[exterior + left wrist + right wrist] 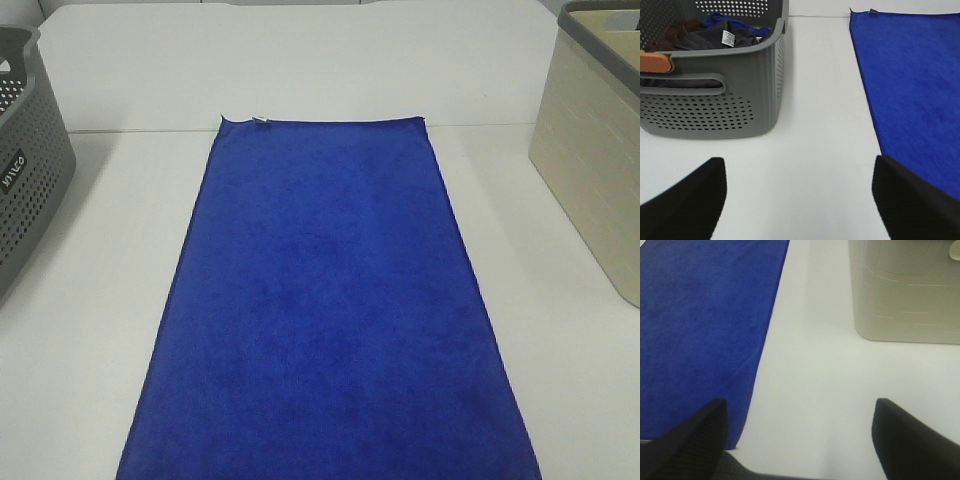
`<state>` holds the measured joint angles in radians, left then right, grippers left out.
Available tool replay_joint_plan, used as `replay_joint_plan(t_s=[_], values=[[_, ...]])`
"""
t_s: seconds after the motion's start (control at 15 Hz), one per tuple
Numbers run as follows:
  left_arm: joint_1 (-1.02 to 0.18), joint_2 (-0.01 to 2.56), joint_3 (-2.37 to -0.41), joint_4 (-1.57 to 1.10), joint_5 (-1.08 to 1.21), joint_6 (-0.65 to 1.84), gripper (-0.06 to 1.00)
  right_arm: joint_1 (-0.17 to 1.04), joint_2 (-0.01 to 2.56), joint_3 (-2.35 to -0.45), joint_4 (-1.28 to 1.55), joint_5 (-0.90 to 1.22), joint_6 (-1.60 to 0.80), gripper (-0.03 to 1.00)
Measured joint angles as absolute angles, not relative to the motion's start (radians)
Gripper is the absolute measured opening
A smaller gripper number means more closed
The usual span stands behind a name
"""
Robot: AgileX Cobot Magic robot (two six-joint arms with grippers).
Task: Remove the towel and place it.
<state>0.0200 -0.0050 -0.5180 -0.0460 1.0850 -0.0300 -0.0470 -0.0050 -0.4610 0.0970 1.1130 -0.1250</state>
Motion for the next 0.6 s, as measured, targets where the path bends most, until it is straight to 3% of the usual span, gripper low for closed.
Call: replay_joint_plan(t_s=[0.6], values=[[0.02,-0.005,-0.518,-0.046,1.085,-0.03,0.74,-0.047,-0.005,-0.461,0.099,1.113,-0.125,0.78]])
